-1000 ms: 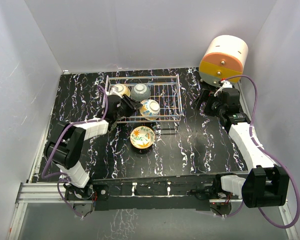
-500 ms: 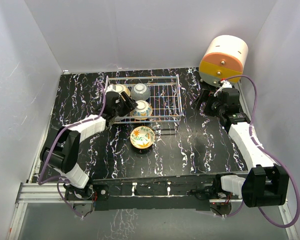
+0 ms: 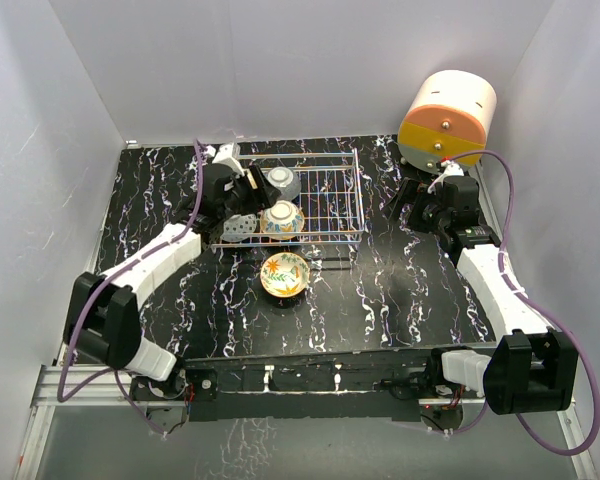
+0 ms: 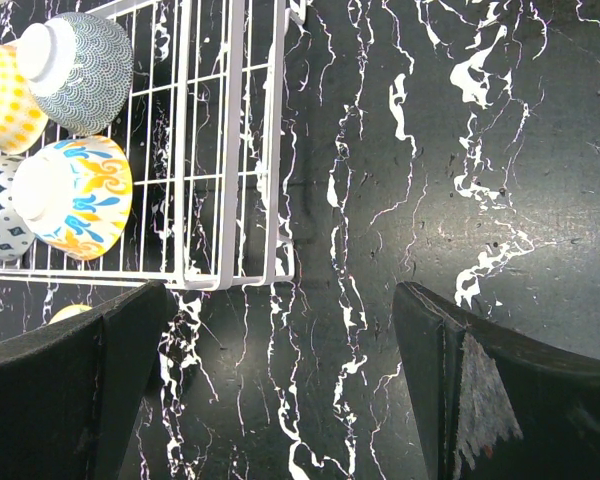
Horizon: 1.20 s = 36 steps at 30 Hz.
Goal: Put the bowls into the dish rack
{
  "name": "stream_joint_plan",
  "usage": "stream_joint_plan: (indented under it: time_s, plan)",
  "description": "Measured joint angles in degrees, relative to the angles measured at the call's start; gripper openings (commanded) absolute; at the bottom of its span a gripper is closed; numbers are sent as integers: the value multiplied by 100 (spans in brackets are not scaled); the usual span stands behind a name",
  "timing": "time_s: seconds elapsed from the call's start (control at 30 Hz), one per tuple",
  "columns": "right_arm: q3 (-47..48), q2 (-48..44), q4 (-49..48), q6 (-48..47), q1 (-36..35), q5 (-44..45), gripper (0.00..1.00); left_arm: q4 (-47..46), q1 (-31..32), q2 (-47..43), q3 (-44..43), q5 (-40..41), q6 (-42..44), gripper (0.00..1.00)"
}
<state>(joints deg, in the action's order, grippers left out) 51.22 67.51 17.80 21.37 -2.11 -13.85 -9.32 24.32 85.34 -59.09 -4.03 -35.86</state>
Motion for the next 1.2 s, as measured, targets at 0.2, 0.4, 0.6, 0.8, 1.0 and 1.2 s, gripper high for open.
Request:
stream_joint_plan:
  time_s: [0.2,0.4,0.6,0.8,1.0,1.2]
  plan:
    - [0,0,0,2,0,-2,100,568,774,-579,-221,96,953,62]
    - [0,-7,0,2,0,-2,100,1016,2608,-999,9,1115,1467,60]
    - [-2,-122,0,7,0,-4,100,1283,3751,-957,704,2428,1552,57]
    - [-2,-232,0,17,0,-42,100,859,4000,-186,1073,3475,1786,55]
    - [-2,-256,2,17,0,-72,100,549,3995,490,1134,3794,1926,53]
    - [-2,-256,2,20,0,-76,100,286,3995,538,1300,3853,1941,50]
